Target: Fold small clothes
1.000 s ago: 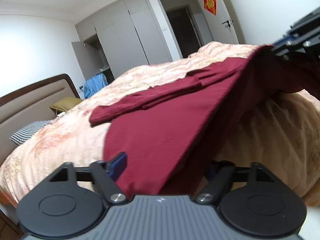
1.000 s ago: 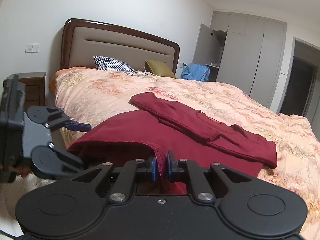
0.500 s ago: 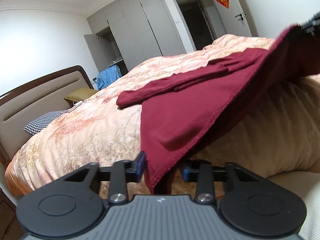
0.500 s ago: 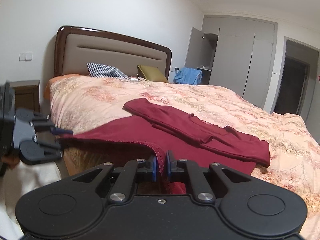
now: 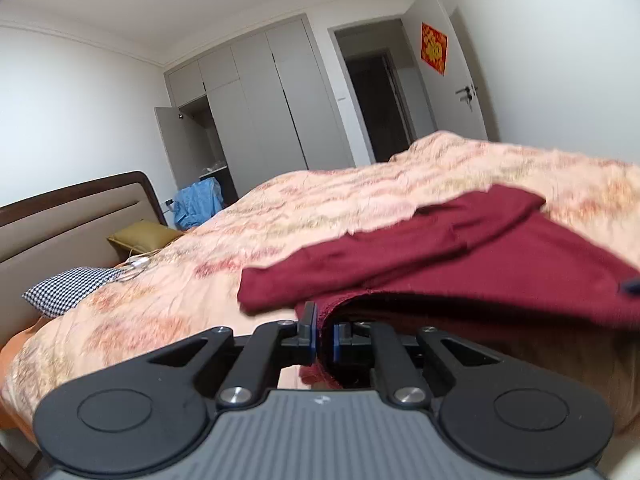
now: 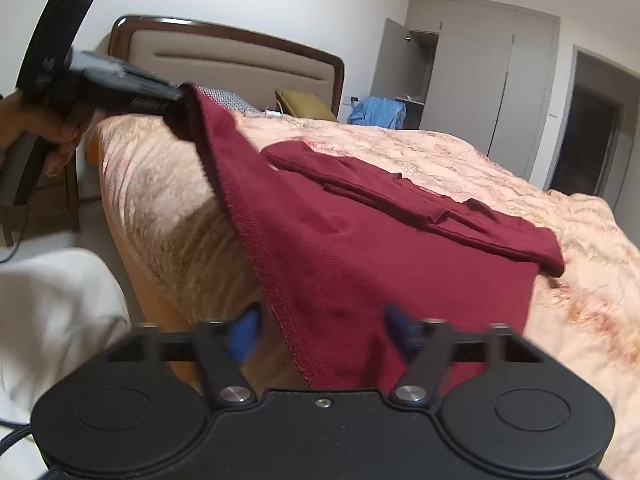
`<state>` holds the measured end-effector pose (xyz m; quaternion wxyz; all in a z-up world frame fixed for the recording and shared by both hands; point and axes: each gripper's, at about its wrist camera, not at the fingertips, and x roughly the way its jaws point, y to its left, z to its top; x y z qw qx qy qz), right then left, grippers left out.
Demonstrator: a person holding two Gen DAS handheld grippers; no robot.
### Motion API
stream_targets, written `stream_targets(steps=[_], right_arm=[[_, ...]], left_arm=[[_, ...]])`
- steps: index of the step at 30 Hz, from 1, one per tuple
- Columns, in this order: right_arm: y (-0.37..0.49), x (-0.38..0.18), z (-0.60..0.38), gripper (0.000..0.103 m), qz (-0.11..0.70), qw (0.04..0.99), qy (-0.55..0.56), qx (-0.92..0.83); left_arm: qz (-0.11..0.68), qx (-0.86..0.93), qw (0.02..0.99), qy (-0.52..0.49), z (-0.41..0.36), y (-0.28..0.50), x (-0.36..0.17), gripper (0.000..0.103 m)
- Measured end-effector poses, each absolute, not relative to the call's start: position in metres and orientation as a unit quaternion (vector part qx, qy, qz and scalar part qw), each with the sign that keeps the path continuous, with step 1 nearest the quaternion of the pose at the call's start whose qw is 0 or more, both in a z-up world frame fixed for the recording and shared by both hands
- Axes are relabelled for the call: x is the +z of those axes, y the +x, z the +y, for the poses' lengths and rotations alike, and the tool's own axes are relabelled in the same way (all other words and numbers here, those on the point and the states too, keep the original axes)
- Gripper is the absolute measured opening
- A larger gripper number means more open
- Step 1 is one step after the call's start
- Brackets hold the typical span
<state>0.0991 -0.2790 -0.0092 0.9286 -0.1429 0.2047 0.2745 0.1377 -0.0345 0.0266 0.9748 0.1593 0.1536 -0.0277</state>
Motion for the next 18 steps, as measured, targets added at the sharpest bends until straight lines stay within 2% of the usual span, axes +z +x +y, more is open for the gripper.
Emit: stream_targets(steps=[4,9,11,13,18], right_arm=[[0.098,-0.012,-0.246,0.1,0.162,0.939,-0.167,0.254],[0.102,-0.035,-0.203,0.1,0.101,0.95,-0.258,0.144],[0.109,-0.047,-0.196,0.094,0.105,0.948,-0.283,0.103],[0.109,-0.053,-0.202,0.083,0.1,0.949,-0.29,0.068],[0.085,-0.062,-0.244,0.068,0.079,0.95,-0.302,0.022]], left_arm=[[0.14,-0.024,0.98,0.142,-0.04,0.151,0.049,0.008],[0.134,-0.026,0.984,0.11,-0.039,0.154,0.071,0.008],[0.131,-0.025,0.985,0.111,-0.04,0.155,0.076,0.008],[0.127,-0.026,0.985,0.115,-0.041,0.154,0.08,0.008],[0.12,-0.017,0.984,0.127,-0.037,0.148,0.084,0.008]])
